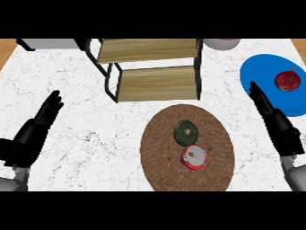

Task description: Pick the squash from the placemat and place it in the tiered shelf

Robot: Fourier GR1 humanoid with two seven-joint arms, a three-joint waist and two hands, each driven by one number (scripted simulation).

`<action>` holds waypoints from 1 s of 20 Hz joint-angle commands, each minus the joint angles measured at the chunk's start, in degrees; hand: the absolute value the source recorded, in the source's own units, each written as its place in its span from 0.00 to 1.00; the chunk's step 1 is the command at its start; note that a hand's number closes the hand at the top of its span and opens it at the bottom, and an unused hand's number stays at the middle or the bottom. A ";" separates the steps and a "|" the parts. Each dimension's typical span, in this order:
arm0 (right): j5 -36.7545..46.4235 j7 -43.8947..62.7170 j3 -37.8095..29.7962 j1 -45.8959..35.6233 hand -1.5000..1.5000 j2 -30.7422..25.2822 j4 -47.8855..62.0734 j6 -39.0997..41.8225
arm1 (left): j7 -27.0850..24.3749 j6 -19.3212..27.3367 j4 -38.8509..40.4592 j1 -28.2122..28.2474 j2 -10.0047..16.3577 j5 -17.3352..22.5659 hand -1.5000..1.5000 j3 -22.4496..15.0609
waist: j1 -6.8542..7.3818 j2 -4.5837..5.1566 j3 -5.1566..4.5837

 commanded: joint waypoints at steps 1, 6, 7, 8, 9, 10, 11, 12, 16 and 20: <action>1.10 -1.97 -1.95 1.12 1.00 2.24 -1.11 -3.14 | 1.62 1.48 3.46 0.02 -2.22 -1.03 0.50 0.14 | -1.23 0.59 -1.48; 4.07 -3.80 -11.37 5.14 1.00 -0.30 -11.46 -18.61 | 13.37 4.29 7.19 5.23 -2.88 6.42 0.50 3.98 | -5.16 -0.28 -1.59; 12.74 5.42 -10.06 10.68 1.00 -10.21 2.48 -19.66 | 11.13 3.63 6.23 6.52 -3.02 6.24 0.50 3.58 | -5.47 1.33 -2.48; 10.23 8.90 -10.00 11.96 1.00 -5.19 -0.84 -23.23 | 13.12 4.07 6.69 6.42 -4.74 7.26 0.50 3.01 | -5.21 0.47 -1.96; 6.95 9.50 -9.76 13.63 1.00 0.67 -2.24 -25.03 | 14.80 2.09 7.30 5.34 -3.54 9.08 0.50 4.21 | -4.01 0.49 -1.65; 6.01 8.19 -10.18 14.91 1.00 2.92 -4.39 -26.32 | 14.65 2.44 7.44 5.14 -4.49 7.97 0.50 2.98 | -3.11 0.44 -1.55; 6.06 5.63 -9.08 18.45 0.00 4.37 -8.25 -26.56 | 17.76 4.32 8.37 1.35 -6.23 7.60 0.50 2.36 | -3.43 0.42 -1.52; 5.87 3.04 -9.49 20.04 0.00 5.17 -9.90 -25.90 | 19.12 4.34 4.77 2.83 -5.49 6.72 0.50 1.83 | -1.96 0.41 -1.46; 8.20 5.57 -6.89 25.13 0.00 0.27 -21.89 -20.37 | 19.17 3.95 6.83 1.26 -7.26 5.62 0.50 2.39 | -1.75 0.44 -1.52; 12.14 10.74 -0.55 29.13 0.00 -2.23 -30.73 -18.04 | 20.84 1.60 5.56 2.24 -4.55 7.49 0.50 4.70 | -1.52 0.37 -1.55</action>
